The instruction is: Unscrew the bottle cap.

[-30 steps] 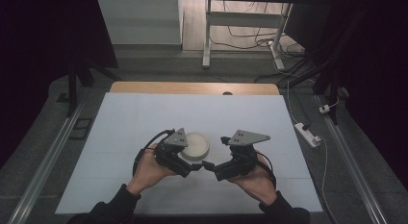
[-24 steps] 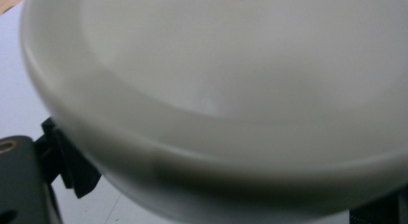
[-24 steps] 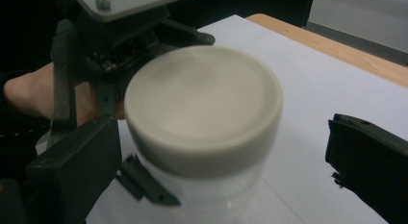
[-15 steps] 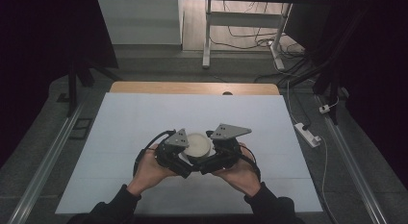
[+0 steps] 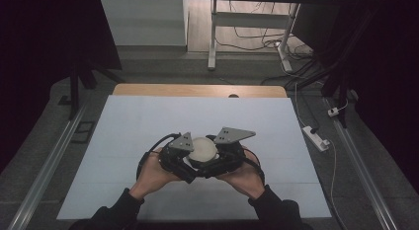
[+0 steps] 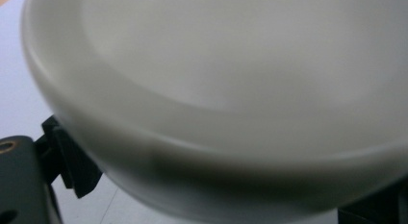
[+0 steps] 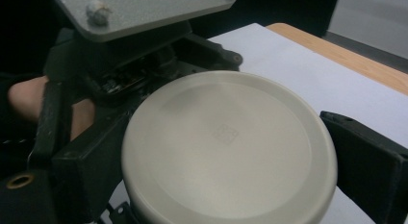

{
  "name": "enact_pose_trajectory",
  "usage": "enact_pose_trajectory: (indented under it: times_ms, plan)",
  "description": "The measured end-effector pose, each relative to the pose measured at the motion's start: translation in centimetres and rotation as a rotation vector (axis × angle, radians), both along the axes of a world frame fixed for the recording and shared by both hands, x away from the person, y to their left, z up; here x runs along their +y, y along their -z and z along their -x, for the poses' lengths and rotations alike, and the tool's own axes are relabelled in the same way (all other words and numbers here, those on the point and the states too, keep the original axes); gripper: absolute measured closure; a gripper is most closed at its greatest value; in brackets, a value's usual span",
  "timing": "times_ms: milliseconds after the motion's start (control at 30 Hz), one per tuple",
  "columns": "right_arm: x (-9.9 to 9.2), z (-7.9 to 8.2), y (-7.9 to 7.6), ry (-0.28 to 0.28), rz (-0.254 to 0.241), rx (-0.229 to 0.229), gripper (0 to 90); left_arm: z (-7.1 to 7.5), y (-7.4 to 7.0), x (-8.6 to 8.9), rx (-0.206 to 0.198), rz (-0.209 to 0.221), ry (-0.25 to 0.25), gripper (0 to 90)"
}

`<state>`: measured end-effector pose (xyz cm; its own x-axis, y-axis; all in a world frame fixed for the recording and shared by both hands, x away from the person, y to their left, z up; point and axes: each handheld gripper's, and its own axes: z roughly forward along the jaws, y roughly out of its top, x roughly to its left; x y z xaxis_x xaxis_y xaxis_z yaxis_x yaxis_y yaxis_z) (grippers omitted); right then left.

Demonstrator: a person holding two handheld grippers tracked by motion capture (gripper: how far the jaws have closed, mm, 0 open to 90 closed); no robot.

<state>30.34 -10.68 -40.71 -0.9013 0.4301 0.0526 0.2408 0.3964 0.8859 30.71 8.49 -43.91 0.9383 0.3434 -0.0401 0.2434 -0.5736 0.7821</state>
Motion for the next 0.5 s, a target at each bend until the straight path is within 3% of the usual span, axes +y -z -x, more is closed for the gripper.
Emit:
enact_pose_trajectory:
  times_ms: [167, 400, 500]
  plan:
    - [-0.5, -0.3, -0.4, -0.094, -0.012, 0.016, 7.5, 0.0, -0.3, 0.3, 0.010, 0.020, 0.081, 7.4]
    - [-1.1, -0.9, -0.9, -0.294, -0.010, 0.048, 7.4, 0.3, -0.6, 0.4, 0.013, 0.022, 0.219, 7.4]
    - [-1.3, -1.0, -0.9, -0.370, -0.013, 0.046, 7.3, 0.4, -0.4, 0.3, 0.021, 0.029, 0.257, 7.4]
